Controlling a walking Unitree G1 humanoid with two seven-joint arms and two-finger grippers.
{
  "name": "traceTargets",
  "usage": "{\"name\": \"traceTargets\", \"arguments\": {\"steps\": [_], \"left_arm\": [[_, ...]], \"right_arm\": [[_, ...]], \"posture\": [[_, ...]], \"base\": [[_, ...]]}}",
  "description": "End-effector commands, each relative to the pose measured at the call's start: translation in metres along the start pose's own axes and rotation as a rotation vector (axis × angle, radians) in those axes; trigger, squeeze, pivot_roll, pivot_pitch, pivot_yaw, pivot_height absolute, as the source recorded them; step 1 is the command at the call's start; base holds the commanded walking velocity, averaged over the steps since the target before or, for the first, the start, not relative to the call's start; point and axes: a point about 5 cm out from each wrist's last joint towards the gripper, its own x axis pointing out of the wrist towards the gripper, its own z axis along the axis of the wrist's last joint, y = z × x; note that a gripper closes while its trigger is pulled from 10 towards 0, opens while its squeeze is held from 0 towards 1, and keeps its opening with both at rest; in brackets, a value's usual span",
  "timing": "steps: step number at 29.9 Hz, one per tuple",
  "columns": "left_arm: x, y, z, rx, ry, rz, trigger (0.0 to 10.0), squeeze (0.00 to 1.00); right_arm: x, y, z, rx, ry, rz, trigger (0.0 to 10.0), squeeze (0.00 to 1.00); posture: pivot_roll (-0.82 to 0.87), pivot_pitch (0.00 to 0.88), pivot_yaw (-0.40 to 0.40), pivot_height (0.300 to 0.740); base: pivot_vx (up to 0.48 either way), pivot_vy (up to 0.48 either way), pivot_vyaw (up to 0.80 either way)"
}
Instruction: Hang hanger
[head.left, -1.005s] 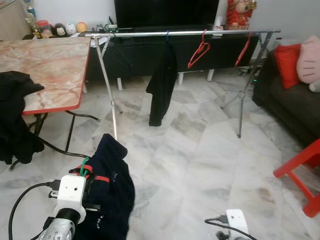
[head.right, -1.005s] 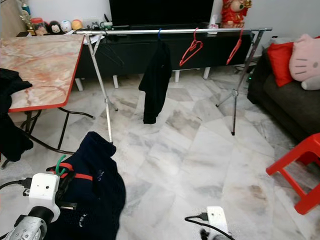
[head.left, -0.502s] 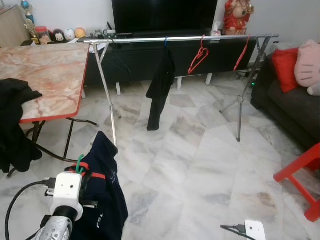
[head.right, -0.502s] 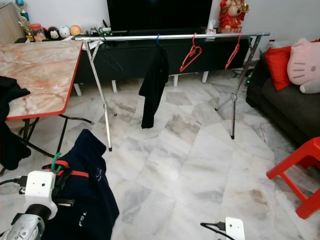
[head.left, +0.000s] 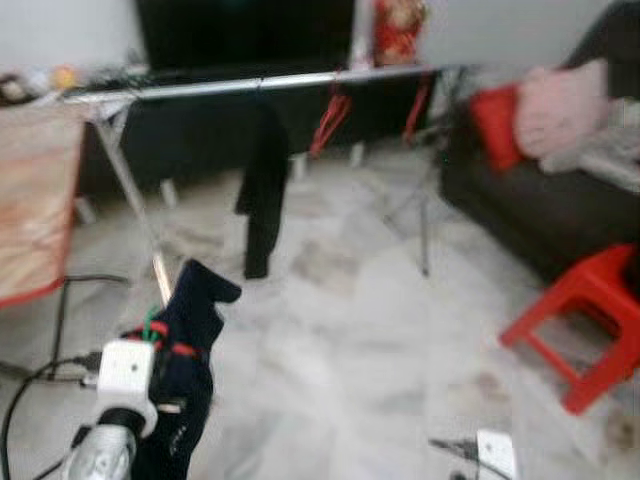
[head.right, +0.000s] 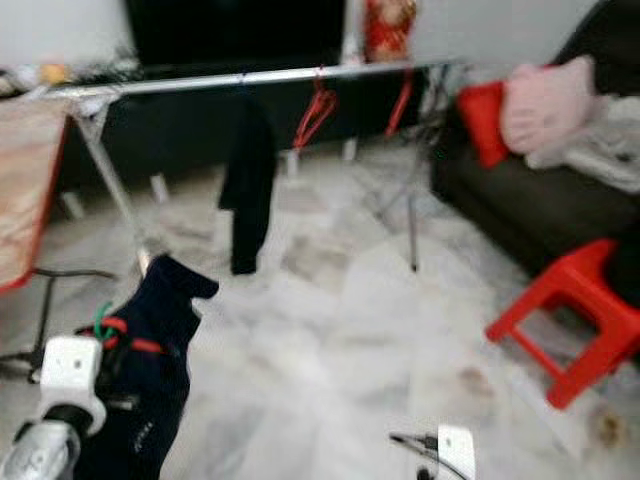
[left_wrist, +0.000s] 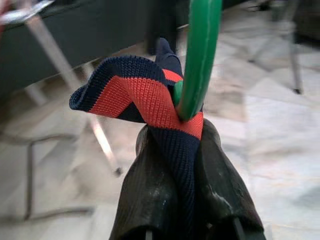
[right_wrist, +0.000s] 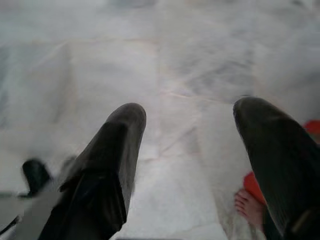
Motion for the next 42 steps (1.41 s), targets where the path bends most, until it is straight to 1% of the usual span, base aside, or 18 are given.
{"name": "traceTargets", "arguments": {"steps": [1, 11, 19, 29, 31, 39, 42], "left_arm": [[0.005, -0.007, 0.013, -0.016, -0.056, -0.029, 10.0, 0.0], [0.01, -0.015, 0.021, -0.016, -0.071, -0.064, 10.0, 0.0], [0.012, -0.015, 0.022, -0.014, -0.067, -0.066, 10.0, 0.0], [0.013, -0.015, 0.021, -0.011, -0.051, -0.062, 10.0, 0.0], [0.014, -0.016, 0.021, -0.009, -0.05, -0.065, 10.0, 0.0], [0.015, -0.016, 0.022, -0.007, -0.05, -0.067, 10.0, 0.0], [0.015, -0.016, 0.022, -0.005, -0.048, -0.064, 10.0, 0.0]], "right_arm": [[0.0, -0.01, -0.003, -0.005, 0.012, -0.031, 10.0, 0.0], [0.0, -0.009, 0.001, -0.002, -0.002, -0.03, 10.0, 0.0], [0.0, -0.008, 0.004, 0.005, -0.019, -0.024, 10.0, 0.0], [0.0, -0.006, 0.007, -0.036, -0.028, -0.007, 10.0, 0.0], [0.0, -0.005, 0.008, -0.053, -0.036, 0.007, 10.0, 0.0], [0.0, -0.004, 0.008, -0.05, -0.035, 0.01, 10.0, 0.0], [0.0, -0.003, 0.008, -0.046, -0.031, 0.02, 10.0, 0.0]], "posture": [[-0.04, 0.0, -0.011, 0.74], [-0.04, 0.0, -0.009, 0.74], [-0.05, 0.0, -0.005, 0.74], [-0.05, 0.0, -0.007, 0.74], [-0.05, 0.0, -0.007, 0.74], [-0.05, 0.0, -0.006, 0.74], [-0.05, 0.0, -0.006, 0.74]], "base": [[0.379, 0.0, -0.63], [0.381, 0.0, 0.0], [0.386, 0.0, 0.0], [0.384, 0.0, 0.0], [0.382, 0.0, 0.71], [0.385, 0.0, 0.53], [0.385, 0.0, 0.0]]}}
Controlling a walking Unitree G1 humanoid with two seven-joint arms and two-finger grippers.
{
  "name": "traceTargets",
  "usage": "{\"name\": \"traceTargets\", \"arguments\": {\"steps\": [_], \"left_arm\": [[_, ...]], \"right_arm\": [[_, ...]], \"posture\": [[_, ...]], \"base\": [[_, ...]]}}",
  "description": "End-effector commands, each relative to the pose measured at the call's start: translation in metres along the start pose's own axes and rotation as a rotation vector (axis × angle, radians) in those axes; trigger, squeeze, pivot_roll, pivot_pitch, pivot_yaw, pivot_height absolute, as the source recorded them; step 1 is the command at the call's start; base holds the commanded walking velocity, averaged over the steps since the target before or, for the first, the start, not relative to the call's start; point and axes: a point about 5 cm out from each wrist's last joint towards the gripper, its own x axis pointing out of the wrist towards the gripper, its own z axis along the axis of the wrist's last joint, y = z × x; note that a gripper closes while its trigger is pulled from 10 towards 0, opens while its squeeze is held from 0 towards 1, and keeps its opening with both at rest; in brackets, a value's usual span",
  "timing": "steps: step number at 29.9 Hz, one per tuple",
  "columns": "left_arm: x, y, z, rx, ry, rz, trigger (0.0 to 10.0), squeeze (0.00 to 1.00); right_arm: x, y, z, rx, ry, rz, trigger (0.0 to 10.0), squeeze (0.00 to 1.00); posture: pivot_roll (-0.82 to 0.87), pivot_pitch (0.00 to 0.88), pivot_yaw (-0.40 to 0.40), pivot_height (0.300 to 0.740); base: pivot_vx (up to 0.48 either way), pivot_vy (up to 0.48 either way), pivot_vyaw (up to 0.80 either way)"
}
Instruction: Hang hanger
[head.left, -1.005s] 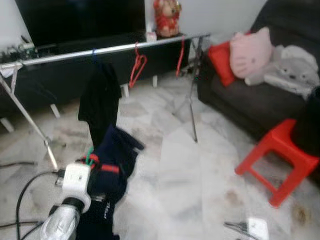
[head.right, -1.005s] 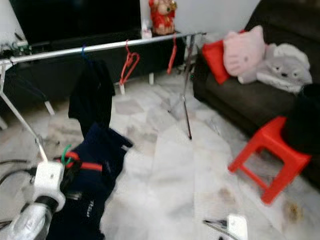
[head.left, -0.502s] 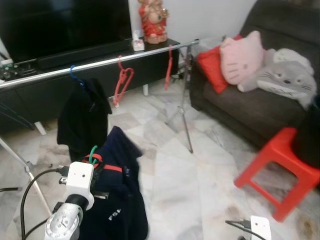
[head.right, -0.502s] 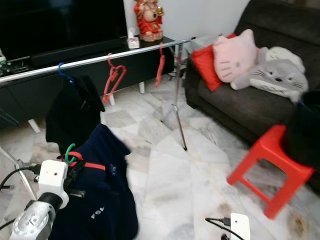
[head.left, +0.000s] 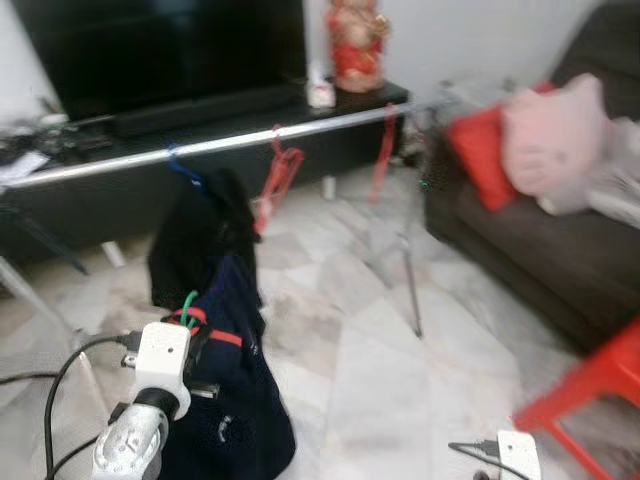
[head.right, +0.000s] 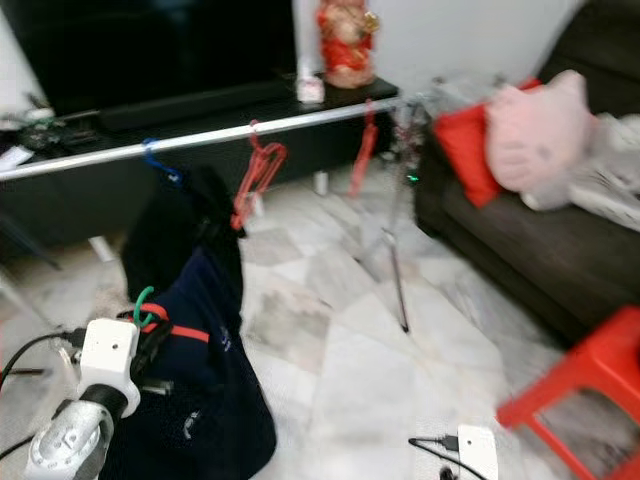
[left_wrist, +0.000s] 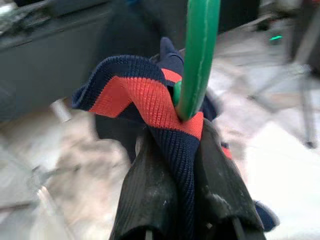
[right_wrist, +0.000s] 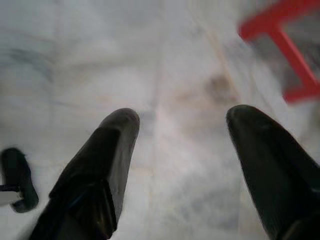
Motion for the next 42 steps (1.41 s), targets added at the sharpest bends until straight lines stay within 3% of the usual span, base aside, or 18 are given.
{"name": "traceTargets", "arguments": {"steps": [1, 14, 18, 36, 42], "left_arm": [[0.003, 0.001, 0.01, 0.01, -0.039, 0.011, 10.0, 0.0], [0.004, 0.001, 0.01, 0.013, -0.034, -0.002, 10.0, 0.0], [0.004, 0.001, 0.01, 0.015, -0.032, -0.001, 10.0, 0.0], [0.005, -0.001, 0.011, 0.019, -0.031, -0.006, 10.0, 0.0], [0.005, -0.009, 0.009, 0.033, -0.007, -0.099, 10.0, 0.0]], "right_arm": [[0.0, -0.001, -0.004, -0.009, 0.011, 0.009, 10.0, 0.0], [0.0, -0.002, -0.007, 0.029, 0.032, -0.017, 10.0, 0.0], [0.0, -0.002, -0.006, -0.002, 0.034, -0.016, 10.0, 0.0], [0.0, -0.001, -0.006, -0.015, 0.032, -0.001, 10.0, 0.0], [0.0, -0.002, -0.005, -0.021, 0.033, -0.003, 10.0, 0.0]], "posture": [[-0.05, 0.0, -0.006, 0.74], [-0.05, 0.0, -0.005, 0.74], [-0.05, 0.0, -0.005, 0.74], [-0.05, 0.0, -0.005, 0.74], [-0.05, 0.0, -0.007, 0.74]], "base": [[0.386, 0.0, 0.0], [0.385, 0.0, -0.05], [0.384, 0.0, -0.68], [0.386, 0.0, 0.0], [0.383, 0.0, 0.0]]}}
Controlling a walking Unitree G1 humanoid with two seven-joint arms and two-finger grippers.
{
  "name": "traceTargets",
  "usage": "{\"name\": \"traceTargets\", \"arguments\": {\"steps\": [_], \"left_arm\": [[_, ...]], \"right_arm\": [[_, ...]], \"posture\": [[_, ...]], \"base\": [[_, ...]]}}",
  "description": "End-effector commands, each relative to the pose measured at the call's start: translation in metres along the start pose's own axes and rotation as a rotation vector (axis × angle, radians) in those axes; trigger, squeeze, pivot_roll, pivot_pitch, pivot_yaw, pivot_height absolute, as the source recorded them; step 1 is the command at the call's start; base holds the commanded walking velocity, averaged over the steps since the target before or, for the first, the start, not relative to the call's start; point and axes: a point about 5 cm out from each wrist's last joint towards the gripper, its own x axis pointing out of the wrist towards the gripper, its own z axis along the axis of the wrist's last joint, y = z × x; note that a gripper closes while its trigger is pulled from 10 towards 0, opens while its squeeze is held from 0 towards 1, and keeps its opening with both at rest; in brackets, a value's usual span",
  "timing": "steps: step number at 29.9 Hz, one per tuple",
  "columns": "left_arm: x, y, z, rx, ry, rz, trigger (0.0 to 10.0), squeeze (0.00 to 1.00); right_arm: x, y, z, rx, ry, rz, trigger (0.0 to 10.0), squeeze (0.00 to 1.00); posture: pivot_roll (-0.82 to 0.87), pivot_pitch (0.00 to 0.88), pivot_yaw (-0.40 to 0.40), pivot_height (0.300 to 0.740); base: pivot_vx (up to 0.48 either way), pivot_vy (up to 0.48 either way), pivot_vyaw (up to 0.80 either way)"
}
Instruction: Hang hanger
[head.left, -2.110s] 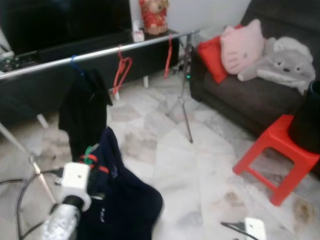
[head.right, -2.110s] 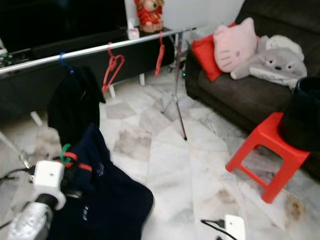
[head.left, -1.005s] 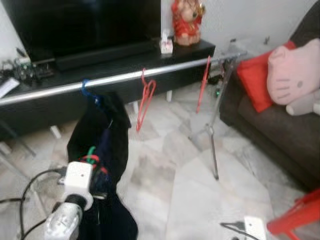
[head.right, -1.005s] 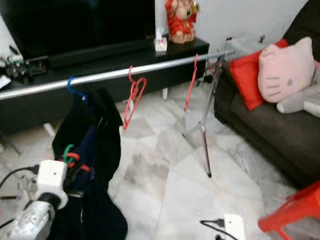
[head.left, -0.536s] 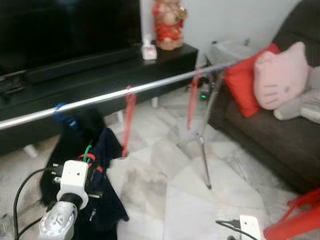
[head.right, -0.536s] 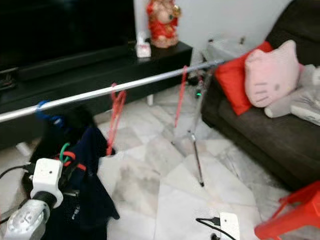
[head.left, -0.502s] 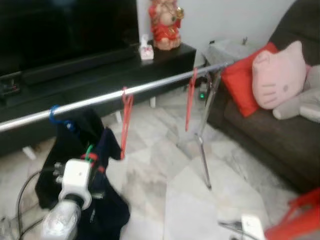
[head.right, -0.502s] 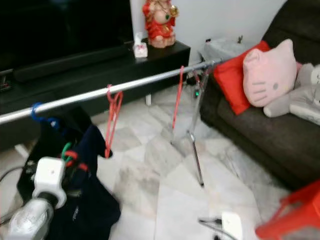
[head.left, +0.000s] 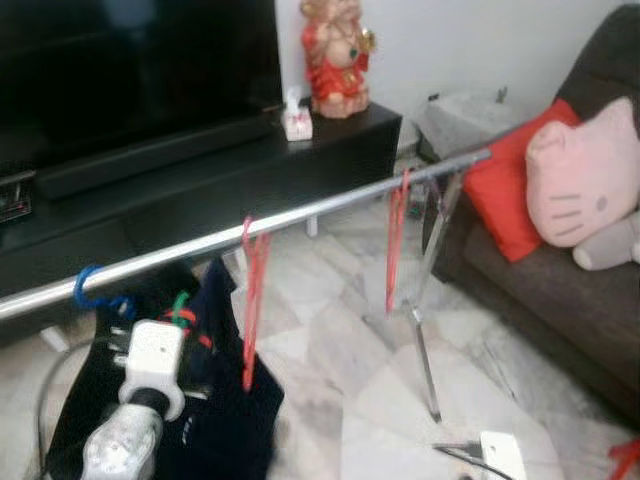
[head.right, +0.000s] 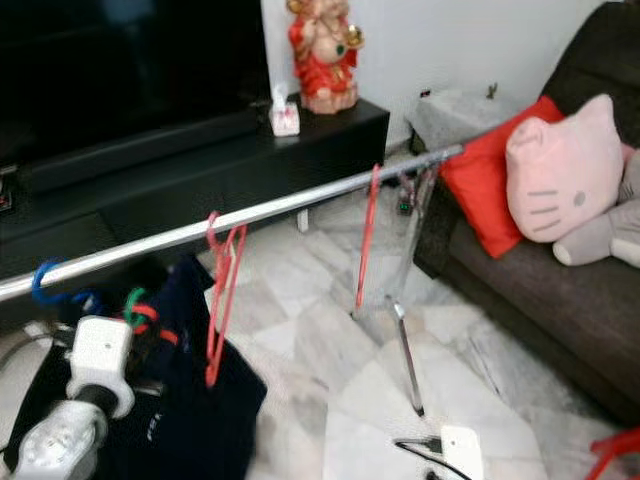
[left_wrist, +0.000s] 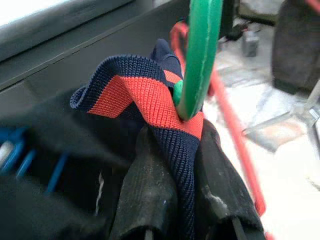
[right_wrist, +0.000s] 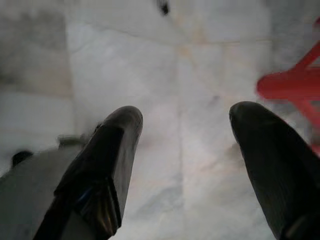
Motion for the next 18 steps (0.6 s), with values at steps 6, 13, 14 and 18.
{"name": "traceTargets", "arguments": {"steps": [6, 13, 14, 18], "left_arm": [[0.001, -0.008, 0.007, 0.045, 0.016, -0.15, 10.0, 0.0], [0.006, -0.021, 0.013, 0.084, 0.03, -0.262, 10.0, 0.0], [0.006, -0.023, 0.015, 0.085, 0.029, -0.276, 10.0, 0.0], [0.009, -0.022, 0.021, 0.091, 0.01, -0.281, 10.0, 0.0]], "right_arm": [[0.0, 0.009, 0.008, -0.003, -0.02, 0.025, 10.0, 0.0], [0.001, 0.008, 0.01, -0.007, -0.023, 0.024, 10.0, 0.0], [0.001, 0.008, 0.01, -0.006, -0.024, 0.024, 10.0, 0.0], [0.0, 0.009, 0.009, 0.002, -0.026, 0.024, 10.0, 0.0]], "posture": [[-0.04, 0.0, -0.008, 0.74], [-0.04, 0.0, -0.007, 0.74], [-0.04, 0.0, -0.006, 0.74], [-0.05, 0.0, 0.012, 0.74]], "base": [[0.063, 0.0, 0.0], [0.0, 0.0, 0.0], [0.0, 0.0, 0.0], [0.0, 0.0, 0.0]]}}
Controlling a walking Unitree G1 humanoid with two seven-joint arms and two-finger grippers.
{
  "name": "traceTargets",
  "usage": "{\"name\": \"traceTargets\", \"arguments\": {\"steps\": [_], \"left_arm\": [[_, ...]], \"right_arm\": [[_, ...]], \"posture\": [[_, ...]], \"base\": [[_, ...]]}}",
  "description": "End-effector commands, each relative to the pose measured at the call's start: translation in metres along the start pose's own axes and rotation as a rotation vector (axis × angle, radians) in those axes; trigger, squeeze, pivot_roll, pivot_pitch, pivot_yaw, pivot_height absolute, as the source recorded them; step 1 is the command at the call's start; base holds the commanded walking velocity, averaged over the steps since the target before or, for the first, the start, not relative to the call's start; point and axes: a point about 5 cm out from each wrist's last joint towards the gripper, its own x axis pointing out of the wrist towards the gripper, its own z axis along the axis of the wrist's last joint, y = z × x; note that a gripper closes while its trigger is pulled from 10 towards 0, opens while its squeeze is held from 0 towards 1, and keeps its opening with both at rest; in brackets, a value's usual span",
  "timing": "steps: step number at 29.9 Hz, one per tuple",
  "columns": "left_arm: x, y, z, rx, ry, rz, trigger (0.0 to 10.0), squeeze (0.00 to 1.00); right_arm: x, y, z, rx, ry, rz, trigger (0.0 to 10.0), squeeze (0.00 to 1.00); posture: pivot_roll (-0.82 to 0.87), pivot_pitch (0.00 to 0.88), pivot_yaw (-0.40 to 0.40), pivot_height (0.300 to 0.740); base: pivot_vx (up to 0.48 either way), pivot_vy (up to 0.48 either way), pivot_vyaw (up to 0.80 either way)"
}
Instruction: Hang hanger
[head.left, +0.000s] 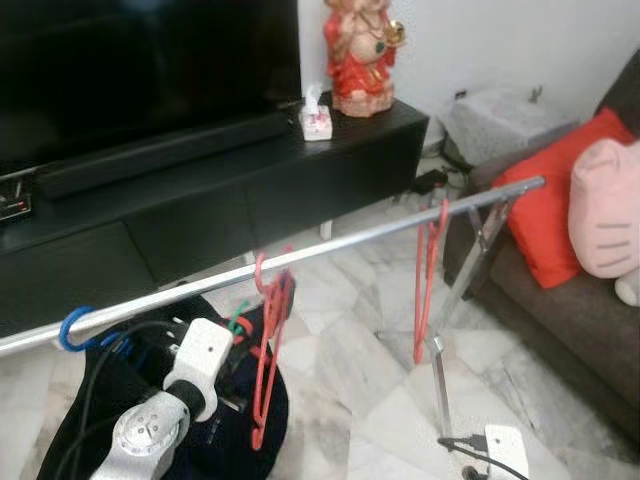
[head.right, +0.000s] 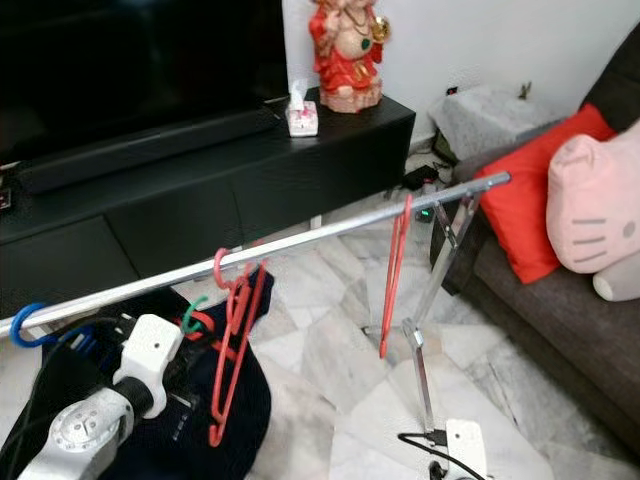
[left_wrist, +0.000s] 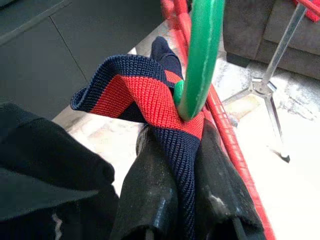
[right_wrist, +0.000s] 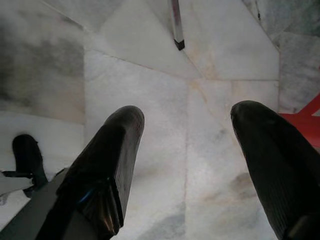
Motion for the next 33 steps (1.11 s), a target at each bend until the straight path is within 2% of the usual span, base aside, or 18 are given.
{"name": "traceTargets", "arguments": {"steps": [1, 7, 16, 19, 21, 25, 26, 33], "left_arm": [[0.001, 0.003, 0.016, 0.03, -0.066, -0.011, 10.0, 0.0], [-0.001, 0.003, 0.023, 0.055, -0.083, -0.041, 10.0, 0.0], [0.007, 0.012, 0.029, 0.051, -0.099, 0.022, 10.0, 0.0], [0.022, 0.021, 0.036, 0.047, -0.11, 0.131, 10.0, 0.0], [0.027, 0.023, 0.038, 0.042, -0.11, 0.161, 10.0, 0.0], [0.031, 0.024, 0.039, 0.032, -0.104, 0.192, 10.0, 0.0], [0.033, 0.028, 0.039, 0.026, -0.093, 0.231, 10.0, 0.0], [0.039, 0.04, 0.038, 0.025, -0.066, 0.327, 10.0, 0.0]], "right_arm": [[0.0, 0.001, -0.002, 0.006, 0.007, 0.002, 10.0, 0.0], [0.0, 0.002, -0.003, 0.009, 0.008, -0.001, 10.0, 0.0], [0.0, 0.003, -0.003, 0.015, 0.009, 0.001, 10.0, 0.0], [0.0, 0.003, -0.002, 0.013, 0.008, 0.001, 10.0, 0.0], [0.0, 0.003, -0.002, 0.009, 0.008, 0.001, 10.0, 0.0], [0.0, 0.002, -0.002, 0.007, 0.008, 0.002, 10.0, 0.0], [0.0, 0.002, -0.003, 0.009, 0.007, 0.001, 10.0, 0.0], [0.0, 0.003, -0.004, 0.01, 0.01, 0.003, 10.0, 0.0]], "posture": [[-0.06, 0.0, 0.014, 0.74], [-0.05, 0.0, 0.021, 0.74], [-0.05, 0.0, 0.027, 0.74], [-0.06, 0.0, 0.023, 0.74], [-0.06, 0.0, 0.022, 0.74], [-0.06, 0.0, 0.022, 0.74], [-0.06, 0.0, 0.024, 0.74], [-0.07, 0.0, 0.029, 0.74]], "base": [[0.0, 0.0, 0.0], [0.0, 0.0, 0.0], [0.0, 0.0, 0.0], [0.0, 0.0, 0.0], [0.0, 0.0, 0.0], [0.0, 0.0, 0.0], [0.0, 0.0, 0.0], [0.0, 0.0, 0.0]]}}
